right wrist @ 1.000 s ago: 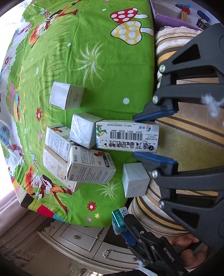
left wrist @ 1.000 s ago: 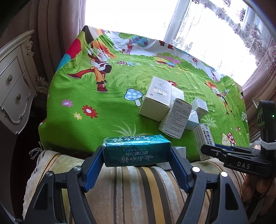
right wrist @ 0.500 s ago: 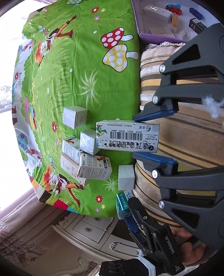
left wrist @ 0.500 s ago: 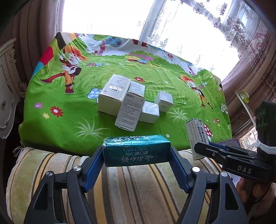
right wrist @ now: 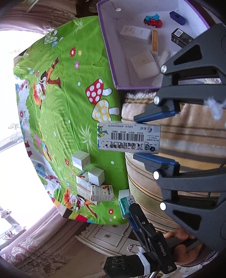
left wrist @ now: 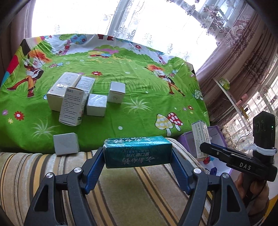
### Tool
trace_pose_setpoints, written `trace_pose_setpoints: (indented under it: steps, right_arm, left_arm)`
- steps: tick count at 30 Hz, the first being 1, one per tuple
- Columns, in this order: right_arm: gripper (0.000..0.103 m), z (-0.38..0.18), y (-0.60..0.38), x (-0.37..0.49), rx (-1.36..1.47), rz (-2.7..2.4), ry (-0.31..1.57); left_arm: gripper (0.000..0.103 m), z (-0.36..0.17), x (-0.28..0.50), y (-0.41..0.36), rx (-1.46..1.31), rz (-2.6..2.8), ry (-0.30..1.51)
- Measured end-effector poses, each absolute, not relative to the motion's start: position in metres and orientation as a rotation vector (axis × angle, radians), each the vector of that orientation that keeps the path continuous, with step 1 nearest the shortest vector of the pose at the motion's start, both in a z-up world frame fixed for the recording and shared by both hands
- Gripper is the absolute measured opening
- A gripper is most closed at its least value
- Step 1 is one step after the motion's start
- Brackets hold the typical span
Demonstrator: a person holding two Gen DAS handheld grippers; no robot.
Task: Organize rigid objects
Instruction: 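Carry the teal box and barcode box over the purple box, then open both grippers to drop the two boxes into the purple box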
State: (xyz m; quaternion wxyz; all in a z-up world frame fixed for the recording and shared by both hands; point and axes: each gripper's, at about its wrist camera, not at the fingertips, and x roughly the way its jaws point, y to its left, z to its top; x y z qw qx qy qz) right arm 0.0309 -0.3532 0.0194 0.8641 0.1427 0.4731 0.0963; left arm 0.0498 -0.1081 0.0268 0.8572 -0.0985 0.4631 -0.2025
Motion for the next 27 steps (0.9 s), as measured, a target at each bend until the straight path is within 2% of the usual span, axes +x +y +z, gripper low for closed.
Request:
trace_pose_setpoints:
  steps: [13, 27]
  right_arm:
    - [0.041, 0.007, -0.458, -0.015, 0.351, -0.053, 0.984]
    - [0.041, 0.002, -0.524, -0.047, 0.387, -0.218, 0.972]
  left_arm:
    - [0.074, 0.029, 0.036, -0.188, -0.157, -0.614, 0.993]
    - [0.074, 0.035, 0.015, -0.274, -0.048, -0.833, 0.971]
